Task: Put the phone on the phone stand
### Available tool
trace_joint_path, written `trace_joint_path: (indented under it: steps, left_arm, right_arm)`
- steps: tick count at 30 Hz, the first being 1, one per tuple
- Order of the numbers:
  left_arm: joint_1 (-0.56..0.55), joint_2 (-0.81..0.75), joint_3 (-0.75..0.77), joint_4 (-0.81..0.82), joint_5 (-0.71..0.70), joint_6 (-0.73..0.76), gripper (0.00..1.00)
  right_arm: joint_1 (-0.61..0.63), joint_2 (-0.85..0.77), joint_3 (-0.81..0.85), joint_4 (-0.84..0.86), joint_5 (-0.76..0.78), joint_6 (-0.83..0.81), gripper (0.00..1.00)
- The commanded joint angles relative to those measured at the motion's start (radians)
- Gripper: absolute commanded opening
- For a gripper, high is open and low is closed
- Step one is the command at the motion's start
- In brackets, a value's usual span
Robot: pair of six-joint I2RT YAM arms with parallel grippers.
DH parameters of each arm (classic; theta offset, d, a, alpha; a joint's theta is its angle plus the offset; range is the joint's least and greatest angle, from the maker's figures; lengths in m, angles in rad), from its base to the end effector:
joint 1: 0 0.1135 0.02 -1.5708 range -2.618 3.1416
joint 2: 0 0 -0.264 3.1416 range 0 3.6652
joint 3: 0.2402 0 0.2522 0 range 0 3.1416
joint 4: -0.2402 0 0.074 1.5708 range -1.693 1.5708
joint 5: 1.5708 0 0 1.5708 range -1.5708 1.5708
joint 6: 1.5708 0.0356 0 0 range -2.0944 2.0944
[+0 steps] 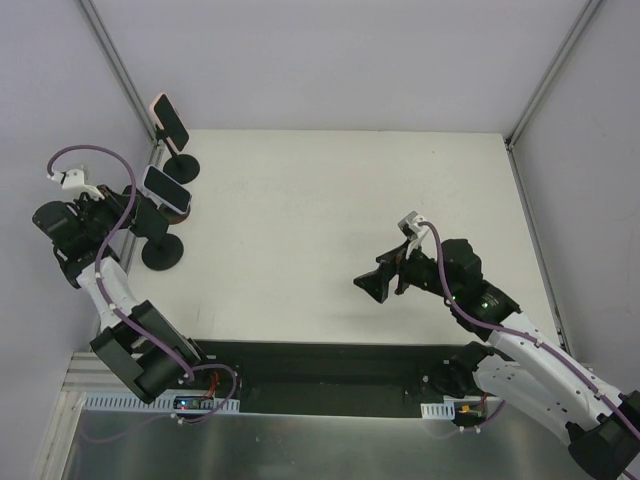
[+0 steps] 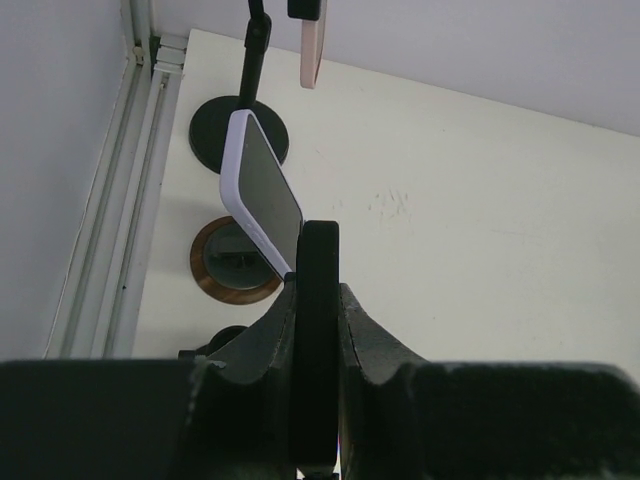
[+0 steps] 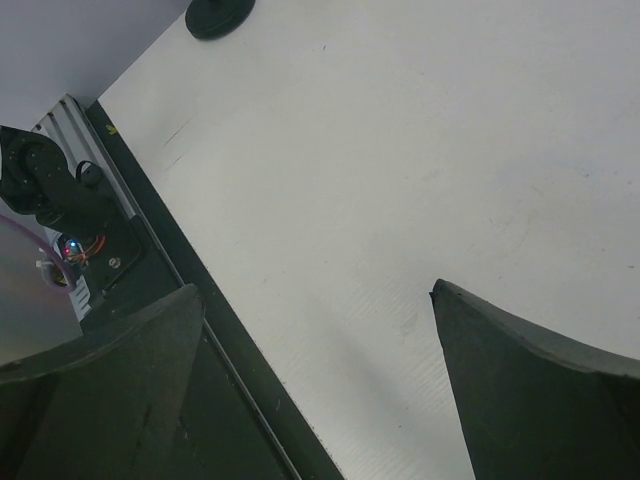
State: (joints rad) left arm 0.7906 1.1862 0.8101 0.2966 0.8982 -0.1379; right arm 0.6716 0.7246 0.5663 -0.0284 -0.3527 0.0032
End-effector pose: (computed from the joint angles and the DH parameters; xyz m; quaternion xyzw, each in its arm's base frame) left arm 0.2074 0.1700 0.3164 -0.0329 0.7236 -0.1062 0.6812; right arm 0.1326 0.1211 0.2892 -0.3544 0.6793 0.3354 0.5481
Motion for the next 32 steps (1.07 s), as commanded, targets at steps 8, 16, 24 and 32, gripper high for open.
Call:
trace_joint_path:
  steps: [8, 16, 24, 32]
  left_arm:
    - [-0.059, -0.097, 0.001, -0.007, -0.119, 0.067, 0.43]
    - [-0.094, -0.180, -0.002, -0.013, -0.244, 0.006, 0.98]
    - [-0.264, -0.309, 0.147, -0.174, -0.444, 0.006, 0.97]
    - [-0.790, -0.252, 0.354, -0.223, -0.397, 0.061, 0.97]
  right_arm:
    - [-0.006, 0.004, 0.015, 0.016, 0.000, -0.025, 1.00]
    - [-0.006, -0.013, 0.047, -0.065, 0.185, -0.019, 1.00]
    - [-0.006, -0.086, 0.069, -0.195, 0.599, -0.006, 1.00]
    - [-0.009, -0.272, 0.101, -0.228, 0.802, -0.081, 1.00]
